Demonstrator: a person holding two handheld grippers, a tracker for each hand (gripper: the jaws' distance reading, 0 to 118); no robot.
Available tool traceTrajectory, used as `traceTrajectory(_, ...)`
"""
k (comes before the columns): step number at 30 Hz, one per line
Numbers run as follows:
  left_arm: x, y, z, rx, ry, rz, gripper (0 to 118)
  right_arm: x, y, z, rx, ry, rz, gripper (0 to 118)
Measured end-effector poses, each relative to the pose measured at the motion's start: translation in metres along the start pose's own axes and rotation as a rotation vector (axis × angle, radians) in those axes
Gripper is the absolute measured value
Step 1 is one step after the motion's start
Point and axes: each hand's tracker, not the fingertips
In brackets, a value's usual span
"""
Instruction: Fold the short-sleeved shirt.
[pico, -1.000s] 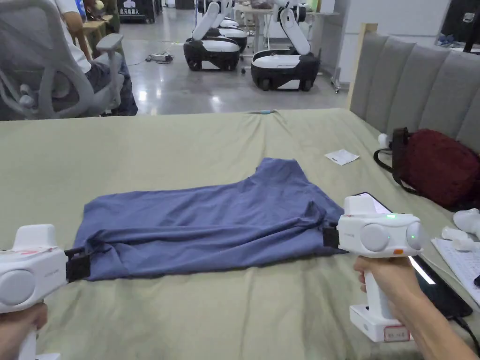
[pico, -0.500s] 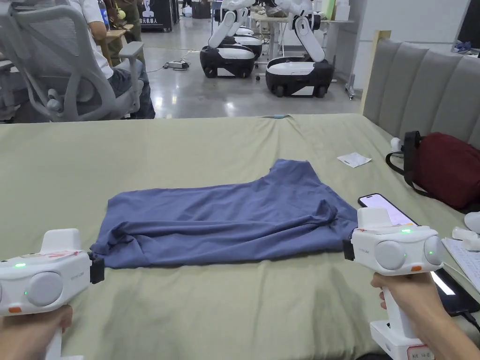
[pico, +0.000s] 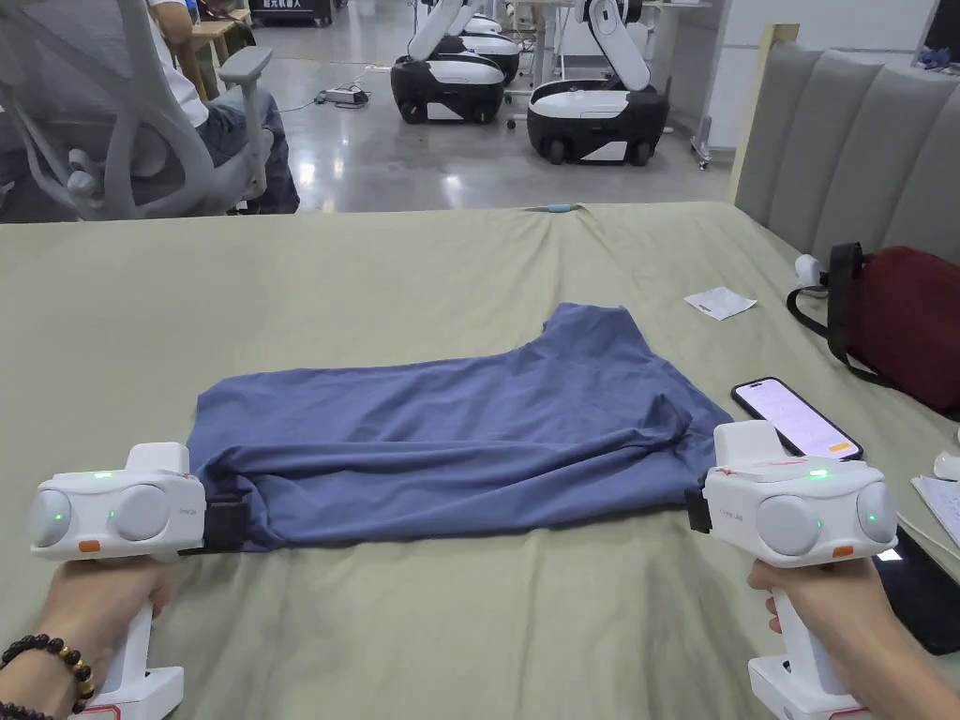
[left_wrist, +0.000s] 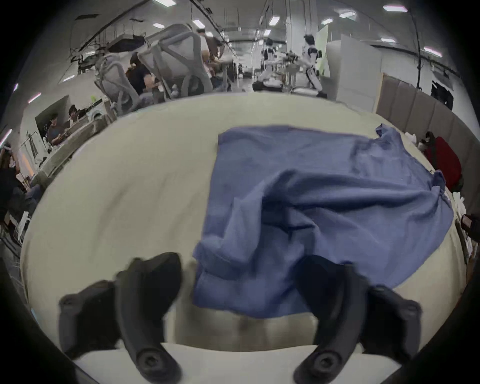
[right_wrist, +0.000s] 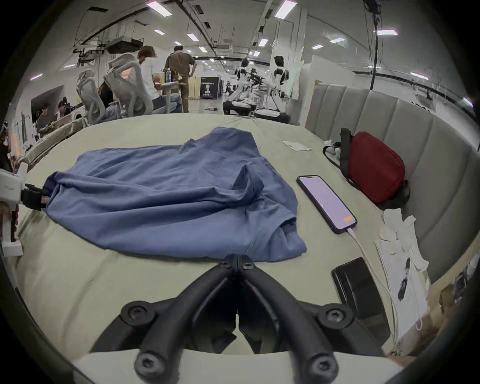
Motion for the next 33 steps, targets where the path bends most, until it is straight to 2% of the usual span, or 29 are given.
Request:
traceTrajectory(1, 0.000, 0.000, 0.004, 0.026, -0.006, 0.019, 76, 0.001, 0.001, -0.001, -0.003, -0.002, 0.001, 1)
traceTrajectory(3, 0.007, 0.003, 0.019, 0.065, 0.020, 0.027, 5, 0.003, 0.004, -0.004, -0.005, -0.007, 0.000, 1)
traceTrajectory(4, 0.006, 0.003, 0.023, 0.094, 0.010, 0.031, 6, 0.005, 0.006, -0.006, -0.003, -0.009, -0.002, 3)
traceTrajectory(5, 0.006, 0.003, 0.024, 0.096, -0.005, 0.044, 6, 0.006, 0.009, -0.008, -0.003, -0.009, -0.004, 18)
traceTrajectory(6, 0.008, 0.004, 0.024, 0.073, -0.012, 0.049, 6, 0.008, 0.013, -0.012, -0.001, -0.012, -0.004, 40)
traceTrajectory(8, 0.009, 0.003, 0.023, 0.070, -0.004, 0.047, 6, 0.011, 0.021, -0.019, 0.015, -0.001, -0.011, 108)
traceTrajectory(9, 0.009, 0.003, 0.023, 0.074, -0.001, 0.045, 6, 0.014, 0.026, -0.025, 0.018, 0.014, -0.023, 118)
traceTrajectory(13, 0.009, 0.004, 0.023, 0.069, 0.000, 0.060, 6, 0.021, 0.040, -0.044, -0.007, 0.035, -0.062, 114)
traceTrajectory(16, 0.010, 0.005, 0.022, 0.066, 0.002, 0.055, 6, 0.021, 0.041, -0.057, -0.053, 0.008, -0.070, 113)
traceTrajectory(19, 0.010, 0.005, 0.021, 0.065, 0.000, 0.052, 6, 0.023, 0.038, -0.075, -0.127, -0.009, -0.074, 112)
traceTrajectory(21, 0.010, 0.005, 0.019, 0.064, -0.001, 0.052, 6, 0.016, 0.032, -0.082, -0.237, -0.037, -0.065, 109)
traceTrajectory(22, 0.011, 0.004, 0.018, 0.062, 0.000, 0.050, 6, 0.013, 0.030, -0.083, -0.244, 0.007, -0.080, 100)
traceTrajectory(23, 0.011, 0.004, 0.017, 0.062, 0.000, 0.049, 6, 0.011, 0.030, -0.076, -0.179, 0.039, -0.115, 81)
traceTrajectory(24, 0.012, 0.003, 0.018, 0.065, 0.002, 0.047, 6, 0.005, 0.032, -0.068, -0.164, 0.037, -0.098, 62)
traceTrajectory(25, 0.012, 0.003, 0.018, 0.068, 0.005, 0.044, 6, -0.002, 0.035, -0.063, -0.144, 0.074, -0.065, 35)
traceTrajectory(26, 0.013, 0.003, 0.019, 0.070, 0.007, 0.040, 6, -0.007, 0.037, -0.060, -0.135, 0.091, -0.043, 14)
traceTrajectory(28, 0.013, 0.002, 0.023, 0.074, 0.012, 0.027, 6, -0.017, 0.040, -0.058, -0.153, 0.004, 0.027, 14)
traceTrajectory(33, 0.005, -0.010, 0.053, 0.098, 0.008, 0.046, 6, -0.010, 0.035, -0.036, -0.121, 0.010, -0.051, 14)
